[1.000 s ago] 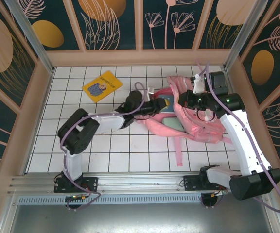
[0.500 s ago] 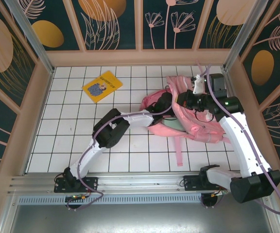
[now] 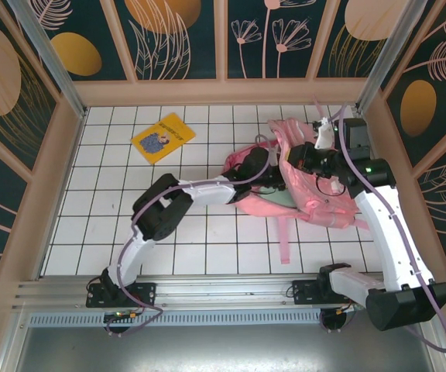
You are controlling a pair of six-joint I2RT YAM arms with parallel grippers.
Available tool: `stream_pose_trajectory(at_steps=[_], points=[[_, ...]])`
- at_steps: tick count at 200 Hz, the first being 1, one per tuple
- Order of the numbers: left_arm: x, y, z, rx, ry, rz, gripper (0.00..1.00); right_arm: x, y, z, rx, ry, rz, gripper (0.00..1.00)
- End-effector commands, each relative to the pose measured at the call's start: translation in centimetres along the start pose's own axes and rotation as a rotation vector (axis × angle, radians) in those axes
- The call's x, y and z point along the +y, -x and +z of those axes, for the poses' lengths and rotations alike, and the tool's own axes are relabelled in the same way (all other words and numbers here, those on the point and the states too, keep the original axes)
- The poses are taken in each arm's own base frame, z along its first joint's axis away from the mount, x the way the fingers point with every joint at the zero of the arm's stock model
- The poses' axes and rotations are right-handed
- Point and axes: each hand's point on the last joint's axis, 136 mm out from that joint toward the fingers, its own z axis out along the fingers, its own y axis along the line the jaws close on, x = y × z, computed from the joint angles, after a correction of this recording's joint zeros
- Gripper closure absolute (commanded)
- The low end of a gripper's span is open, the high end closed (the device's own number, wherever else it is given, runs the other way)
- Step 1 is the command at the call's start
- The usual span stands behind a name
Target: Pack the student bag
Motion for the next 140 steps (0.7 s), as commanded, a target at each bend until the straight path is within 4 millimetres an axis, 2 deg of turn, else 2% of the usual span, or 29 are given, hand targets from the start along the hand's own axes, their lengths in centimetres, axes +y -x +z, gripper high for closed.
stream_pose_trajectory(at_steps=[1, 37, 64, 68, 70, 73, 92, 112, 131, 133, 140], points=[[-1.8, 1.9, -3.9, -0.072, 0.001, 0.065, 0.12, 1.1, 1.3, -1.2, -0.086, 0.043, -0.057, 1.00], [-1.4, 2.2, -8.7, -0.124, 0.069, 0.105, 0.12, 0.1, 0.9, -0.4, -0.073, 0.020, -0.047, 1.00], [-2.0, 2.6, -11.8, -0.172, 0.151, 0.175, 0.12, 0.0, 0.1, 0.8, -0.038, 0.037, -0.063, 0.92], [-1.5, 2.9, -12.4, -0.187, 0.189, 0.184, 0.12, 0.1, -0.2, 1.1, -0.028, 0.035, -0.072, 0.91], [-2.2, 3.0, -13.0, -0.201, 0.191, 0.197, 0.12, 0.2, -0.4, 1.3, -0.024, 0.034, -0.078, 0.91], [-2.2, 3.4, -13.6, -0.220, 0.213, 0.207, 0.11, 0.1, -0.6, 1.6, -0.017, 0.022, -0.084, 0.90], [-1.7, 5.4, -18.4, -0.346, 0.344, 0.237, 0.09, 0.1, -2.8, 4.1, 0.032, -0.054, -0.144, 0.82], [-1.8, 8.1, -24.8, -0.519, 0.404, 0.222, 0.04, 0.1, -4.7, 6.5, 0.083, -0.088, -0.170, 0.74], [-2.4, 10.3, -29.7, -0.644, 0.427, 0.218, 0.02, -0.1, -3.8, 7.2, 0.044, -0.136, -0.180, 0.63], [-1.5, 10.2, -30.0, -0.640, 0.444, 0.210, 0.01, -0.1, -3.5, 7.2, 0.034, -0.146, -0.183, 0.62], [-0.8, 10.7, -31.0, -0.648, 0.461, 0.193, 0.02, 0.1, -2.8, 7.1, 0.005, -0.164, -0.200, 0.56]])
